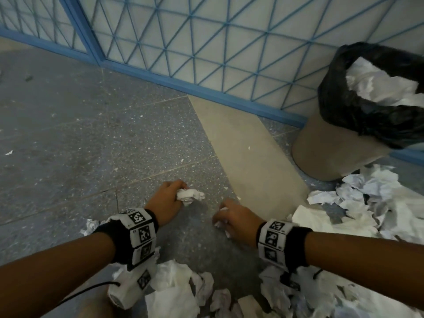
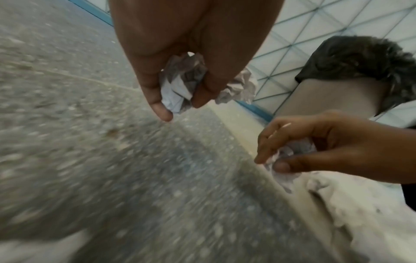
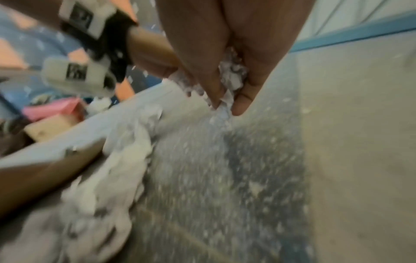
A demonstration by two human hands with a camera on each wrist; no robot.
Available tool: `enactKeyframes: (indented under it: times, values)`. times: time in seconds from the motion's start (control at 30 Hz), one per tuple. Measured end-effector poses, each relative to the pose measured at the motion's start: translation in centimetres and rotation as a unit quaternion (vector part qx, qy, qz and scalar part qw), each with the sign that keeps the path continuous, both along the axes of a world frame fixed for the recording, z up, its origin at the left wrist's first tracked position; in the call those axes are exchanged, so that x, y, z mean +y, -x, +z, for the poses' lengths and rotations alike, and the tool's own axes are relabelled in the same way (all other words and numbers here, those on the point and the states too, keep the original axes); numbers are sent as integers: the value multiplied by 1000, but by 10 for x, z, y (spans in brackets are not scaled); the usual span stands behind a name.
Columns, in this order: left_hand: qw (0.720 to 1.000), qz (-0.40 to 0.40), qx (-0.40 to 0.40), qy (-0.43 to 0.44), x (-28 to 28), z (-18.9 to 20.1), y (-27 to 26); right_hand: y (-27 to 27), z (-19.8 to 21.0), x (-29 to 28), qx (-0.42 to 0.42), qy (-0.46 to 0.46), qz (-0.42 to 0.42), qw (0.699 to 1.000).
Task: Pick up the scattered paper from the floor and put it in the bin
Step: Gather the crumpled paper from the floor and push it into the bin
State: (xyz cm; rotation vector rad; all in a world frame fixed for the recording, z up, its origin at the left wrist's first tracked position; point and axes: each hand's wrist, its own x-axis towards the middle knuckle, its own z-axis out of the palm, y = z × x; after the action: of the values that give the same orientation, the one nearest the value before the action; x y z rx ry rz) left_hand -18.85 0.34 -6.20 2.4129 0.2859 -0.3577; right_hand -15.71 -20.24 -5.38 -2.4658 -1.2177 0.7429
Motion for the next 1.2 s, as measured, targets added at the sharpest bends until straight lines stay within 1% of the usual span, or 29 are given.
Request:
enactKeyframes:
  times: [0.03,0.1,0.2,0.27,0.33,0.4,0.43,0.47,0.5,0.57,0.6,0.63,0.7,0.73,0.77,0.8,0.83,0.87,0.9,0.93,0.97,1.0,1.03,1.1,1.13,1.2]
  values:
    - [1000,-1,-20,12,-5,8,-9,-7,11,-8,0,-43,-49,998]
    - [996,-8,-74,41,-23,33,-32,-22,41,-22,-7,-128,-128,983]
    - [980,-39,-172,94,-65,93,-76,-48,99,-53,-97,-229,-196,949]
    - [961,-63,-239,123,-98,137,-110,-67,143,-78,-180,-285,-248,908]
    - [941,-75,-296,148,-136,180,-144,-86,182,-109,-261,-316,-290,865]
    - [921,-89,-342,164,-179,216,-176,-105,212,-139,-321,-316,-336,827]
    - [915,-94,-359,157,-200,229,-190,-114,222,-152,-339,-308,-361,812]
    - [917,-100,-360,142,-222,239,-200,-124,227,-163,-347,-293,-389,802]
    - [926,-110,-340,123,-241,243,-208,-135,229,-173,-337,-269,-421,798]
    - [954,-140,-260,58,-270,239,-218,-157,224,-187,-271,-214,-493,799]
    - [963,-154,-221,20,-279,234,-219,-164,220,-191,-232,-194,-527,794]
    - [968,-163,-191,-1,-284,230,-221,-168,217,-194,-199,-184,-553,788]
    - [975,-159,-157,6,-282,228,-222,-171,211,-199,-172,-205,-569,778]
    - [976,-149,-160,17,-276,228,-222,-171,208,-199,-177,-218,-560,780]
    - [975,-134,-176,22,-269,229,-222,-171,206,-198,-193,-221,-540,789]
    - [973,-118,-195,28,-259,230,-220,-171,204,-194,-211,-207,-512,807]
    - [971,-104,-213,39,-248,229,-217,-171,202,-190,-219,-170,-477,834]
    - [968,-95,-226,53,-236,227,-211,-172,199,-185,-211,-108,-439,867]
    - [965,-86,-236,69,-223,223,-205,-172,196,-179,-179,-29,-410,894]
    - [963,-76,-244,83,-209,216,-198,-173,194,-174,-144,46,-396,906]
    - [963,-64,-246,93,-193,207,-191,-173,194,-170,-131,98,-382,909]
    - [963,-53,-244,98,-176,199,-180,-174,195,-165,-147,129,-366,910]
    - [965,-41,-238,97,-157,188,-169,-175,197,-158,-188,133,-346,910]
    - [972,-14,-221,83,-116,168,-145,-174,204,-131,-261,71,-333,903]
    - [976,2,-207,71,-94,157,-132,-167,206,-113,-281,27,-318,905]
    - [989,15,-148,15,-47,136,-102,-147,194,-73,-281,-76,-268,918]
